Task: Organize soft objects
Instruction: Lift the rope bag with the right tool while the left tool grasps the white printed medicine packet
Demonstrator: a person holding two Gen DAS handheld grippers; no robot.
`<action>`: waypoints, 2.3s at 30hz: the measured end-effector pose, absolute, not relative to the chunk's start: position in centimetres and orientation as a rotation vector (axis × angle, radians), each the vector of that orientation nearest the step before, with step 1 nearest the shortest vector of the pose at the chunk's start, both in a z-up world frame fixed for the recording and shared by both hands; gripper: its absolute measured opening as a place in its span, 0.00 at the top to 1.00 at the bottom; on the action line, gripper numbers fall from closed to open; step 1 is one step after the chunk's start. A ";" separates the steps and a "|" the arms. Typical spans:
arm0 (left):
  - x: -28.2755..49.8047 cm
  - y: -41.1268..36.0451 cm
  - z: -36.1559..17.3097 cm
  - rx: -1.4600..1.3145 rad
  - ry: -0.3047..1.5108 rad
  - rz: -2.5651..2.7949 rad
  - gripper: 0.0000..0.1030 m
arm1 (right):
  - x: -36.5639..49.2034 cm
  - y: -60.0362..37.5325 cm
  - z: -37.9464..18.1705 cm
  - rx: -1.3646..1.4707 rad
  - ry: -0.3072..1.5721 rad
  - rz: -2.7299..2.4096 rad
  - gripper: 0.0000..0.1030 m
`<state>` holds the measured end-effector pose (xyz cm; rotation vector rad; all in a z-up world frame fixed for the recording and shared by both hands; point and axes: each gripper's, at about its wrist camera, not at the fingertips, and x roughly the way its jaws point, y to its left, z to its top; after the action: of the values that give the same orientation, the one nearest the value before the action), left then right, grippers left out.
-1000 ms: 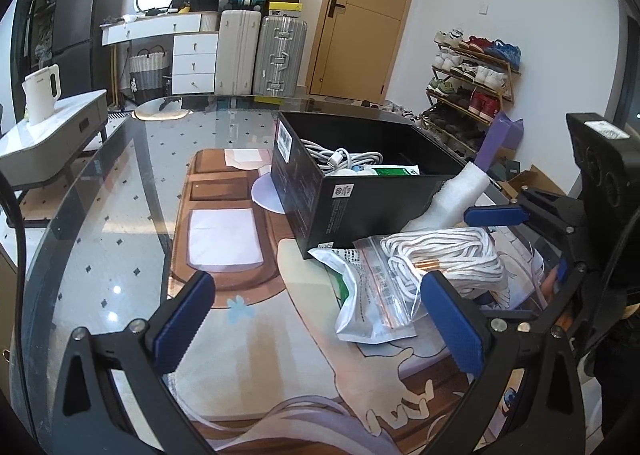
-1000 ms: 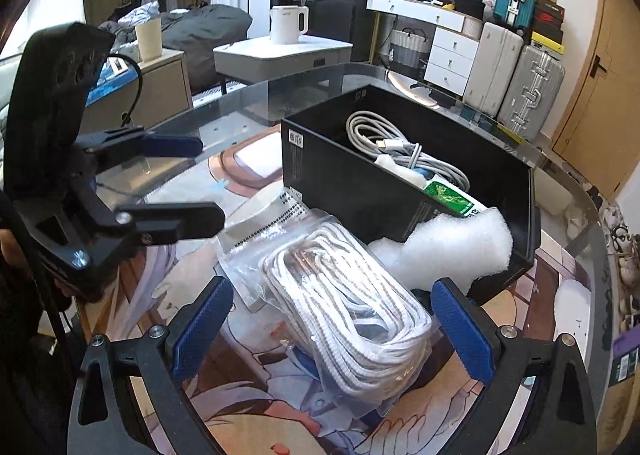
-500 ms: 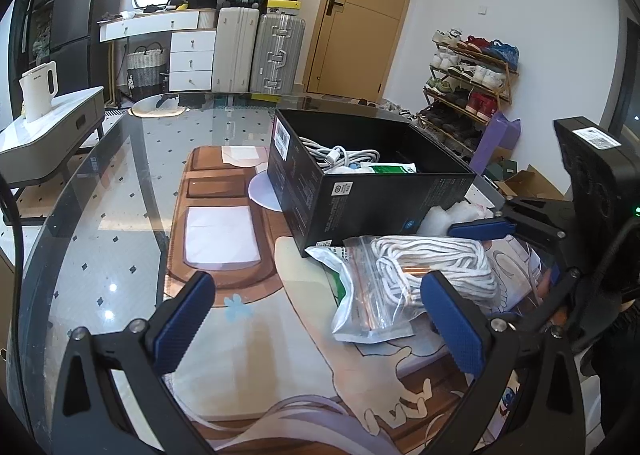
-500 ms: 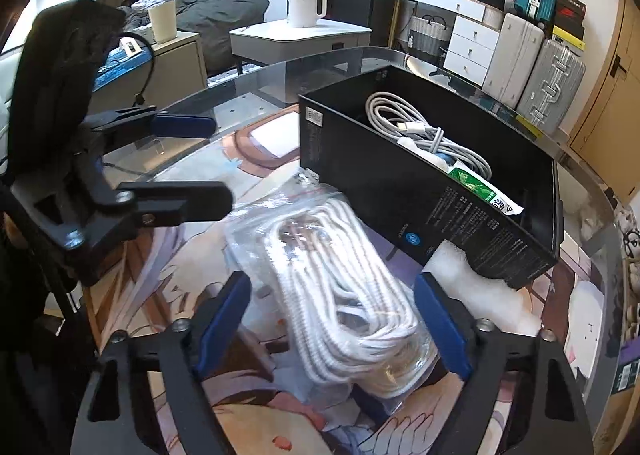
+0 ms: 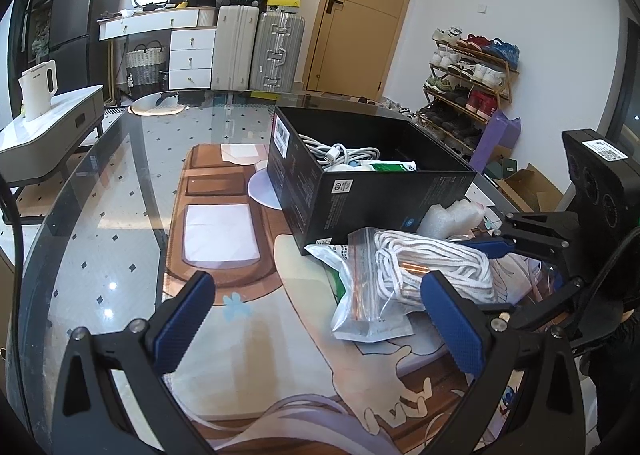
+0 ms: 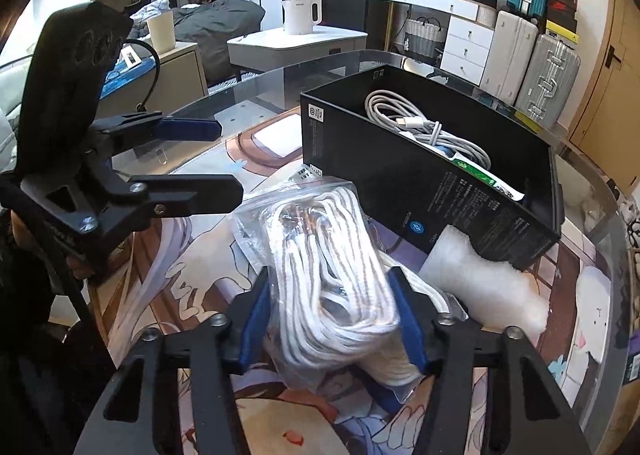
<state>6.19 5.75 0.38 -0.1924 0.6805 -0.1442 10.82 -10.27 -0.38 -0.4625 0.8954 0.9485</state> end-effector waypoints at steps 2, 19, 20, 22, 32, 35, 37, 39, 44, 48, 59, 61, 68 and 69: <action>6.2 5.8 0.3 -0.192 0.681 -0.145 0.00 | 10.5 -10.6 -0.2 -0.458 0.889 0.943 0.51; 6.6 5.2 -0.1 -0.150 0.718 -0.154 0.00 | 7.7 -15.8 3.7 -0.346 0.761 0.824 0.54; 6.6 5.1 -0.1 -0.145 0.722 -0.155 0.00 | 7.6 -16.0 4.0 -0.338 0.752 0.819 0.54; 6.8 4.8 -0.3 -0.131 0.735 -0.152 0.00 | 7.4 -16.6 4.8 -0.318 0.730 0.804 0.54; 7.6 3.4 -0.6 -0.052 0.797 -0.104 0.00 | 8.2 -18.9 6.5 -0.270 0.679 0.689 0.54; 8.0 2.9 -0.8 -0.021 0.817 -0.074 0.00 | 8.6 -19.2 6.3 -0.257 0.683 0.653 0.54; 8.3 2.6 -1.0 -0.003 0.831 -0.064 0.00 | 8.6 -19.3 6.3 -0.252 0.686 0.639 0.54; 8.8 2.2 -1.1 0.003 0.847 -0.069 0.00 | 8.7 -19.5 6.3 -0.245 0.688 0.634 0.54; 9.8 0.8 -1.5 0.050 0.884 -0.075 0.00 | 8.6 -19.4 6.4 -0.235 0.689 0.627 0.54; 10.4 0.1 -1.8 0.079 0.913 -0.083 0.01 | 8.7 -19.7 6.5 -0.227 0.687 0.627 0.54; 11.1 0.4 -1.9 0.030 0.929 -0.096 0.13 | 8.9 -20.0 6.3 -0.197 0.691 0.645 0.54; 10.8 0.2 -1.8 0.034 0.916 -0.107 0.19 | 8.9 -20.0 6.1 -0.195 0.695 0.643 0.54; 10.1 -0.5 -1.4 0.061 0.884 -0.156 0.57 | 8.8 -20.0 6.1 -0.191 0.695 0.651 0.54; 10.1 -0.5 -1.4 0.062 0.883 -0.161 0.59 | 8.8 -20.0 6.1 -0.190 0.695 0.652 0.54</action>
<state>10.09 -0.54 -1.39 0.0617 0.8828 -0.1609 8.79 -19.96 6.12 -0.1903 0.6949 0.6518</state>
